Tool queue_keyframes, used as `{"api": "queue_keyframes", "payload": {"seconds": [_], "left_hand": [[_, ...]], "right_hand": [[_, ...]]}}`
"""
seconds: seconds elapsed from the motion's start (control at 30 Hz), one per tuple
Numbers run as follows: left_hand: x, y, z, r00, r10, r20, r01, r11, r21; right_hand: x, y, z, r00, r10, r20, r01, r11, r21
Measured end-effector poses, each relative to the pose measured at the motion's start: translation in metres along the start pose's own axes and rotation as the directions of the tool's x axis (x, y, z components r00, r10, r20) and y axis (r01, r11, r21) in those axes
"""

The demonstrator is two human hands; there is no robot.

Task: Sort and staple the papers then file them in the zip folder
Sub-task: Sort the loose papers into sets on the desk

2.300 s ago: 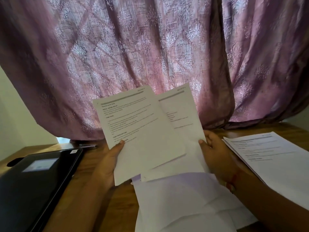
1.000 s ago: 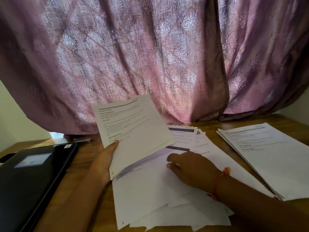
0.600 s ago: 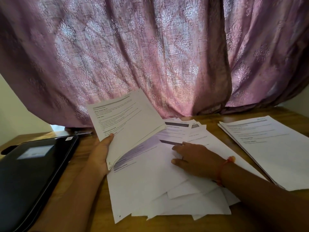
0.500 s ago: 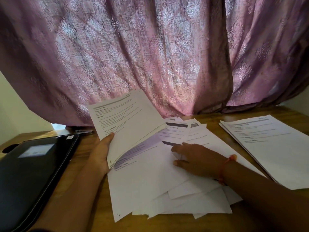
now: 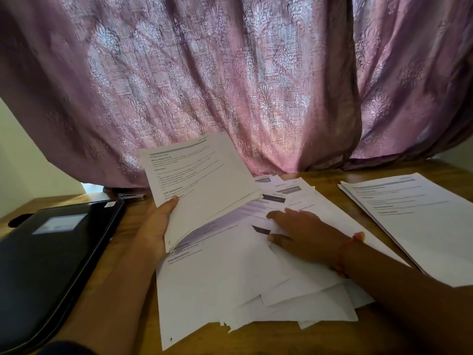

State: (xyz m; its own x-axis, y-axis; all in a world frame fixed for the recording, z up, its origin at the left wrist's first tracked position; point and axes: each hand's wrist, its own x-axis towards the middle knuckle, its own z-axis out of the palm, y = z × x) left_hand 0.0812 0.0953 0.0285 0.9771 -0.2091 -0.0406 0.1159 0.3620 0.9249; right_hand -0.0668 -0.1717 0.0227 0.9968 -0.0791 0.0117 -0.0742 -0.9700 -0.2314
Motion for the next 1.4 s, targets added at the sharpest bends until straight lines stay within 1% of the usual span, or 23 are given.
{"api": "queue_keyframes", "payload": {"seconds": [0.13, 0.2, 0.27, 0.37, 0.43, 0.5, 0.57, 0.63, 0.7, 0.73, 0.77, 0.87, 0.97, 1.0, 1.07, 1.1, 1.13, 1.17, 1.2, 1.23, 1.27, 1.37, 1.4], "left_hand": [[0.001, 0.0, -0.001, 1.0, -0.004, -0.003, 0.004, 1.0, 0.017], [0.002, 0.0, -0.003, 1.0, -0.01, -0.004, 0.01, 1.0, 0.027], [0.003, -0.001, -0.005, 1.0, -0.011, -0.004, 0.011, 1.0, 0.029], [0.001, 0.002, -0.004, 0.999, -0.036, -0.003, 0.036, 0.999, -0.004], [0.001, 0.005, -0.003, 0.998, -0.054, -0.008, 0.053, 0.993, -0.103], [0.002, 0.011, -0.007, 0.998, -0.054, -0.017, 0.048, 0.966, -0.255], [0.005, 0.014, -0.012, 1.0, -0.021, 0.01, 0.023, 0.931, -0.363], [0.004, 0.016, -0.018, 0.999, 0.02, 0.033, -0.004, 0.897, -0.443], [0.004, 0.016, -0.021, 0.994, 0.059, 0.093, -0.007, 0.873, -0.488], [0.003, 0.017, -0.021, 0.992, 0.07, 0.105, -0.01, 0.874, -0.486], [0.004, 0.016, -0.023, 0.994, 0.07, 0.088, -0.02, 0.881, -0.473], [0.003, 0.013, -0.021, 0.999, 0.047, 0.005, -0.04, 0.886, -0.462], [0.004, 0.011, -0.021, 0.999, 0.037, -0.006, -0.036, 0.9, -0.435], [0.003, 0.011, -0.02, 0.999, 0.035, -0.005, -0.034, 0.907, -0.42], [0.002, 0.011, -0.018, 0.999, 0.029, -0.014, -0.032, 0.92, -0.392], [0.002, 0.01, -0.017, 0.999, 0.026, -0.02, -0.031, 0.926, -0.377], [0.001, 0.01, -0.016, 1.0, 0.02, -0.023, -0.027, 0.931, -0.365], [0.001, 0.01, -0.016, 1.0, 0.013, -0.023, -0.021, 0.935, -0.354], [0.0, 0.01, -0.015, 1.0, 0.009, -0.021, -0.015, 0.938, -0.347], [0.0, 0.01, -0.015, 1.0, 0.003, -0.02, -0.009, 0.941, -0.338], [0.0, 0.01, -0.014, 1.0, -0.003, -0.02, -0.004, 0.944, -0.329], [0.0, 0.009, -0.013, 1.0, -0.009, -0.02, 0.003, 0.955, -0.298], [0.0, 0.008, -0.014, 1.0, -0.009, -0.014, 0.004, 0.955, -0.295]], "right_hand": [[0.0, -0.004, 0.002, 0.991, -0.12, 0.052, 0.115, 0.989, 0.096], [-0.002, -0.007, 0.0, 0.985, -0.156, 0.076, 0.146, 0.982, 0.12], [-0.006, -0.01, -0.003, 0.988, -0.15, 0.048, 0.144, 0.984, 0.108], [-0.01, -0.012, -0.008, 0.995, -0.073, -0.067, 0.074, 0.997, 0.021], [-0.012, -0.012, -0.011, 0.997, -0.014, -0.082, 0.011, 0.999, -0.04], [-0.013, -0.012, -0.012, 0.999, 0.021, -0.048, -0.026, 0.995, -0.095], [-0.012, -0.012, -0.01, 0.999, 0.024, -0.034, -0.028, 0.991, -0.134], [-0.01, -0.012, -0.008, 0.999, 0.013, -0.029, -0.017, 0.992, -0.127], [-0.009, -0.012, -0.006, 1.0, 0.001, 0.007, 0.0, 0.994, -0.112], [-0.01, -0.012, -0.006, 0.999, -0.005, 0.032, 0.009, 0.994, -0.108], [-0.01, -0.012, -0.006, 0.999, -0.014, 0.048, 0.019, 0.995, -0.1], [-0.013, -0.011, -0.008, 0.996, -0.049, 0.077, 0.054, 0.996, -0.065], [-0.015, -0.015, -0.007, 0.991, -0.095, 0.092, 0.094, 0.995, 0.016], [-0.015, -0.017, -0.006, 0.993, -0.1, 0.064, 0.097, 0.994, 0.054], [-0.013, -0.019, -0.007, 0.997, -0.051, -0.06, 0.056, 0.996, 0.073], [-0.012, -0.02, -0.009, 0.991, -0.005, -0.133, 0.01, 0.999, 0.035], [-0.013, -0.02, -0.011, 0.983, 0.032, -0.178, -0.04, 0.998, -0.042], [-0.013, -0.02, -0.013, 0.98, 0.05, -0.19, -0.075, 0.988, -0.131], [-0.014, -0.02, -0.012, 0.983, 0.049, -0.178, -0.084, 0.977, -0.197], [-0.013, -0.02, -0.009, 0.988, 0.036, -0.149, -0.07, 0.972, -0.226], [-0.012, -0.02, -0.006, 0.994, 0.023, -0.108, -0.047, 0.975, -0.218], [-0.011, -0.026, 0.0, 0.999, -0.01, 0.036, 0.013, 0.997, -0.08], [-0.012, -0.027, -0.001, 0.998, -0.026, 0.05, 0.028, 0.998, -0.051]]}}
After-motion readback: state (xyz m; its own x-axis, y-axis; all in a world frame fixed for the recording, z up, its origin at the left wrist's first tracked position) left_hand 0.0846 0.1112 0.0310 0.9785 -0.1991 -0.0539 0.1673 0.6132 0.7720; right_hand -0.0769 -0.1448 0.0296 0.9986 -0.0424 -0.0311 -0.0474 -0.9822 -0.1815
